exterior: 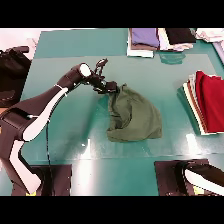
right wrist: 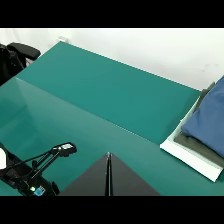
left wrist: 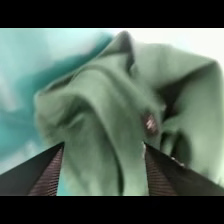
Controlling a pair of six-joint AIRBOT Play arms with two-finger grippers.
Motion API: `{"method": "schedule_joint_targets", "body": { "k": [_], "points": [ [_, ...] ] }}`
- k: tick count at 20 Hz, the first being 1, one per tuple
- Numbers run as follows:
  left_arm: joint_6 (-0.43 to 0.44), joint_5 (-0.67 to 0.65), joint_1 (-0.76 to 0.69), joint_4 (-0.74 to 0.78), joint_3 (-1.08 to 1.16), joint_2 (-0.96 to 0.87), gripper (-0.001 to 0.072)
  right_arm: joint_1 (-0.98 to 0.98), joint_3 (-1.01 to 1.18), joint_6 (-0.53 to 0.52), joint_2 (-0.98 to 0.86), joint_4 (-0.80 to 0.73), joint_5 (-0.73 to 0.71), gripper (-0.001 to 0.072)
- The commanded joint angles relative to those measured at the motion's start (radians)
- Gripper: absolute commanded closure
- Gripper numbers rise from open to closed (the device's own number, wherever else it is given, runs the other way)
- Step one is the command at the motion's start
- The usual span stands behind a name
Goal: Fold the shirts.
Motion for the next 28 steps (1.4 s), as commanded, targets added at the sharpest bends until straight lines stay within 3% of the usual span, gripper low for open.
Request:
{"method": "schedule_joint_targets", "body": {
  "k": [1,4,6,8,11,14,19,23,24,25,26,28],
  "points": [
    [0.026,0.082,-0.018,-0.067,0.0,-0.021,0.0132,0.0,0.001,0.005,0.0,0.0,0.001,0.0692],
    [0.043,0.129,-0.054,-0.074,0.0,-0.024,0.0145,0.0,0.001,0.005,0.0,0.0,0.001,0.0692],
    [0.044,0.152,-0.06,-0.078,0.0,-0.024,0.0365,0.0,0.001,0.005,0.001,0.0,0.008,0.0692],
    [0.045,0.148,-0.048,-0.081,0.0,-0.024,0.0683,0.0,0.001,0.005,0.001,-0.002,0.049,0.0692],
    [0.045,0.085,0.013,-0.078,0.009,0.001,0.0684,0.0,0.001,0.005,0.001,-0.015,0.116,0.0692],
    [0.055,0.019,0.113,0.045,0.009,0.097,0.0685,0.0,-0.063,0.028,0.018,-0.084,0.185,0.0692],
    [0.061,-0.068,0.249,0.237,0.009,0.299,0.0684,0.0,-0.499,0.103,0.126,-0.126,0.17,0.0692],
    [0.061,-0.093,0.286,0.311,0.009,0.387,0.0684,0.0,-0.884,0.167,0.148,-0.082,0.002,0.0685],
    [0.062,-0.108,0.286,0.313,0.009,0.389,0.0684,0.0,-0.955,0.168,0.126,-0.023,-0.053,0.0559],
    [0.061,-0.125,0.286,0.313,0.007,0.388,0.0683,0.0,-1.007,0.168,0.087,0.052,-0.105,0.035],
    [0.061,-0.14,0.286,0.313,0.006,0.386,0.0684,0.0,-1.038,0.167,0.042,0.119,-0.15,0.0231],
    [0.061,-0.161,0.286,0.314,0.006,0.386,0.0683,0.0,-1.072,0.158,-0.056,0.253,-0.254,0.0202]
  ]
}}
